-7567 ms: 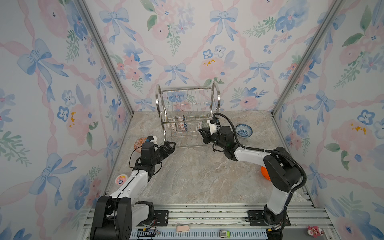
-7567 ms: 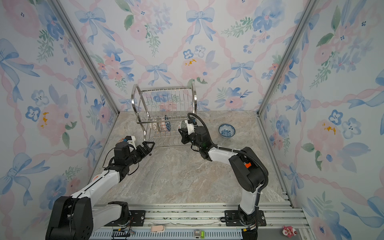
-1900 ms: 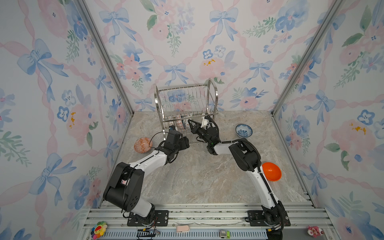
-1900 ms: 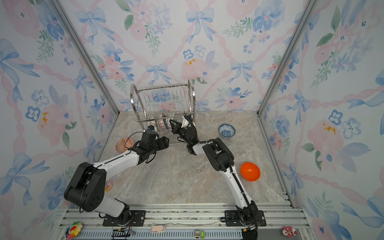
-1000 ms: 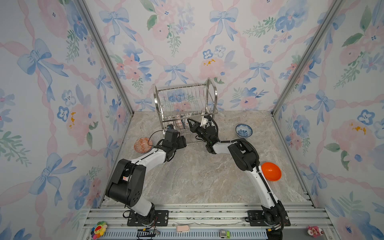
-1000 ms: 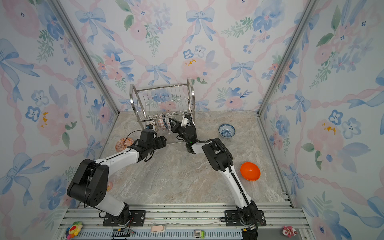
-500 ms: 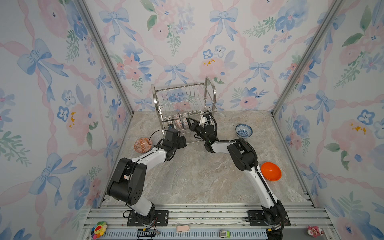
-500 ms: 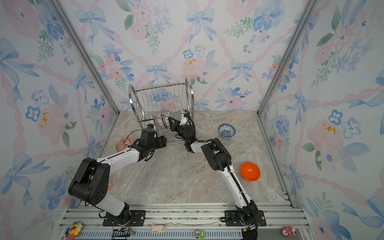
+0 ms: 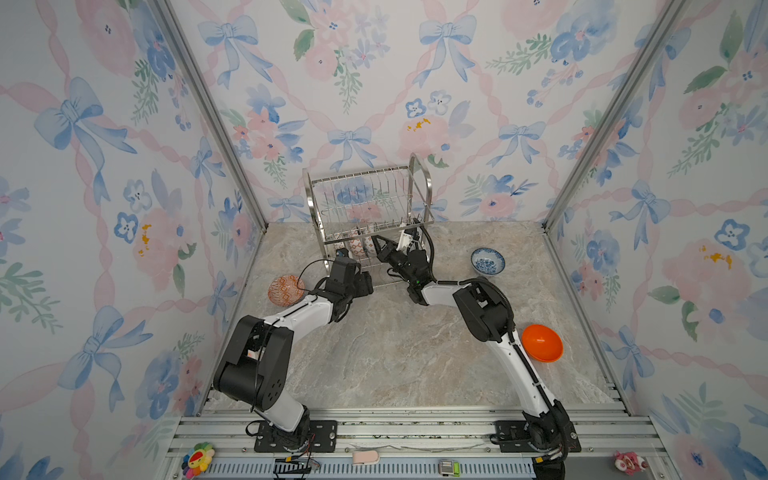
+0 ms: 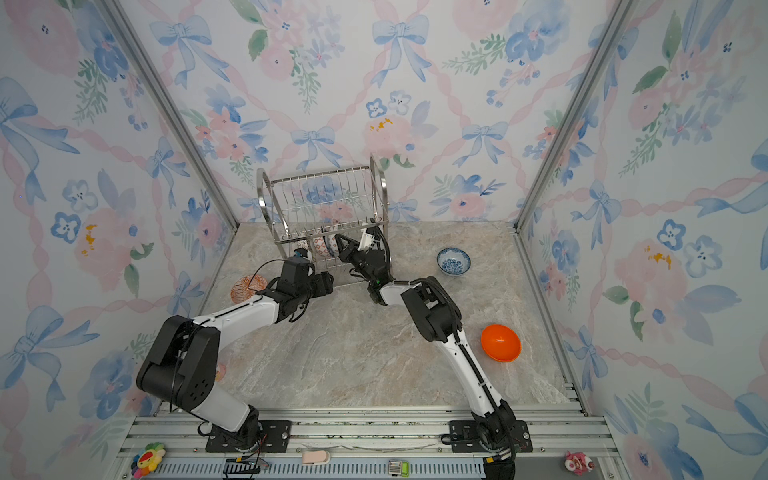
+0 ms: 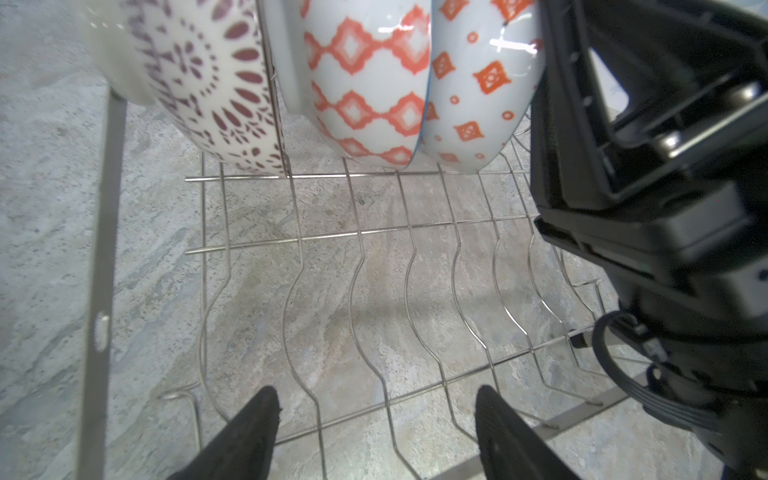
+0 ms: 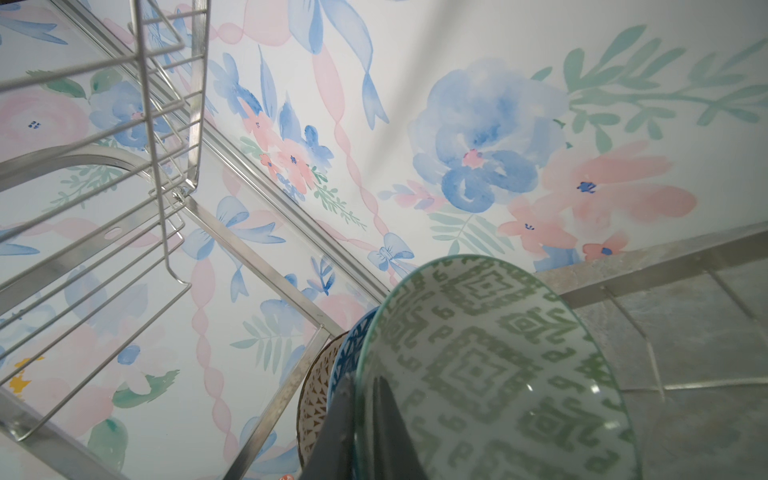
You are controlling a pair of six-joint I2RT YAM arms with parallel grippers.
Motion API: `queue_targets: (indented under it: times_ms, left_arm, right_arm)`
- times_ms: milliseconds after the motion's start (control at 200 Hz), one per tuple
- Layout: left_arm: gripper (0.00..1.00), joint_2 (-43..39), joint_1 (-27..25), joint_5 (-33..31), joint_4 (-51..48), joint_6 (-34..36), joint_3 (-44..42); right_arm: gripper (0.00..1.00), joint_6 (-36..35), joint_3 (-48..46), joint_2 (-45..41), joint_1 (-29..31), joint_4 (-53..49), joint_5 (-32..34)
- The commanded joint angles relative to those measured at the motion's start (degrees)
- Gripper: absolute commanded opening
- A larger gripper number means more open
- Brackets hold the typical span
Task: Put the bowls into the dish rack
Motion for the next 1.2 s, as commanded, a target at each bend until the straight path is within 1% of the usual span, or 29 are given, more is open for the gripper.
queue_targets:
  times_ms: [0,170,270,660,805,945,1195]
  left_arm:
    - [0.76,1.2,0.4,0.1,-5.8,0.2,-0.6]
    - [0.76,1.1,0.4,0.4,-5.8,0.2,-0.6]
    - [0.76,1.1,0.4,0.3,-5.8,0.4,-0.6]
    - [0.77,0.8,0.4,0.3,-5.8,0.4,-0.6]
    - [0.77,0.8,0.4,0.3,-5.8,0.3,-0.6]
    - [0.78,0.5,0.5,0.1,-5.8,-0.1,-0.9]
    - [0.8,-3.1,0.5,0.7,-5.1,-1.6,-1.2]
  right_arm:
    - [0.13,0.3,-1.5,3.2,-0.2,-2.2,1.5]
    - [0.14,0.9,-2.9,2.8,-0.9,-0.7,1.5]
    - [0.16,1.2,-3.6,2.7,-1.4,0.1,1.5]
    - [0.16,1.5,-4.1,2.8,-1.7,0.8,1.3]
    - [0.16,0.7,-5.2,1.6,-1.6,0.6,1.2]
    - [0.2,0.1,-6.9,0.1,-1.6,1.2,1.2]
    - [0.25,-1.3,-10.7,-2.8,-1.3,3.0,1.2]
